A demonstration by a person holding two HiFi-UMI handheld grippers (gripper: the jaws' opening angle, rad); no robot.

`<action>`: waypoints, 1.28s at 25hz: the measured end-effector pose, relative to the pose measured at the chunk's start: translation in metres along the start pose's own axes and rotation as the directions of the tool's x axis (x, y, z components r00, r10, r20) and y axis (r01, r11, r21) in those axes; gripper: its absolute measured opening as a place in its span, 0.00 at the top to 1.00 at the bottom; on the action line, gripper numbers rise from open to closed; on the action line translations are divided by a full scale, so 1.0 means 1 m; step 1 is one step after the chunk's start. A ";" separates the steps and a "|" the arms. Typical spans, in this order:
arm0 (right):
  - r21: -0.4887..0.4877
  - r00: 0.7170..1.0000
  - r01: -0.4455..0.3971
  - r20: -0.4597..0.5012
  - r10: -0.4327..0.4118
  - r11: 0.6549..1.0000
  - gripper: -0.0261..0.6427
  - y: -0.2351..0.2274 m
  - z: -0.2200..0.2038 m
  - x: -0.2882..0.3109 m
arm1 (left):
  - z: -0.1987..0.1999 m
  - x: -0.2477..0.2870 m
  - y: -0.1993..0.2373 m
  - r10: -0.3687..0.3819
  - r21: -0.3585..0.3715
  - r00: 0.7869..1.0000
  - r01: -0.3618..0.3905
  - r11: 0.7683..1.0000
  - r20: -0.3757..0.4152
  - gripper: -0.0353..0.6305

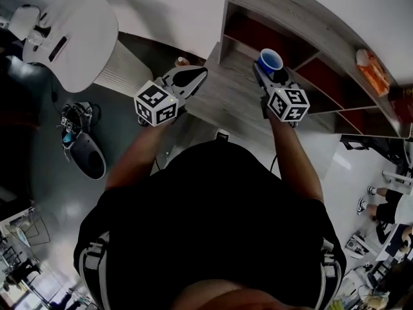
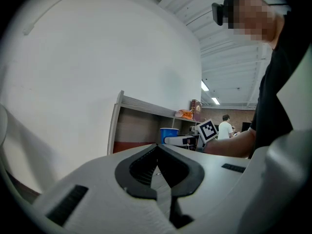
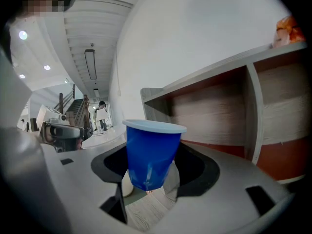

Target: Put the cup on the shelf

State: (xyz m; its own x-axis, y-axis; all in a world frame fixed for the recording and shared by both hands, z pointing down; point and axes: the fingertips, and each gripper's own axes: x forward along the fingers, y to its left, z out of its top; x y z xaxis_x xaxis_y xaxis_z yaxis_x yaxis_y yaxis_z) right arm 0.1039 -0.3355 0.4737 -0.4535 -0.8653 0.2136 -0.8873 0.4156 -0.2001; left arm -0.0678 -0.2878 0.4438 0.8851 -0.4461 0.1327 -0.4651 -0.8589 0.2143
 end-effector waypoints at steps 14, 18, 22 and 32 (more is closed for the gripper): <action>-0.003 1.000 -0.002 -0.018 0.002 1.000 0.55 -0.038 0.002 0.037 | -0.002 0.030 0.029 0.021 -0.022 1.000 -0.021 1.000 -0.018 0.92; -0.003 1.000 -0.001 -0.029 0.001 1.000 0.55 -0.048 0.001 0.047 | -0.005 0.041 0.034 0.018 -0.011 0.999 -0.019 1.000 -0.040 0.92; -0.006 0.999 -0.002 -0.033 0.001 1.000 0.55 -0.055 0.002 0.057 | -0.005 0.051 0.039 0.014 -0.003 0.999 -0.014 1.000 -0.045 0.92; -0.063 0.998 0.046 -0.043 -0.049 0.997 0.55 -0.079 0.004 0.080 | -0.010 0.071 0.044 -0.002 -0.027 0.998 0.000 1.000 -0.064 0.92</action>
State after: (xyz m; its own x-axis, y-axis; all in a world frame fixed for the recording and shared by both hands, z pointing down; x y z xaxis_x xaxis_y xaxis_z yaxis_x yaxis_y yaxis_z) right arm 0.1382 -0.4392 0.5029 -0.4129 -0.8715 0.2644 -0.9107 0.3921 -0.1298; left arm -0.0256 -0.3553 0.4722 0.8829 -0.4276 0.1942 -0.4654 -0.8519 0.2399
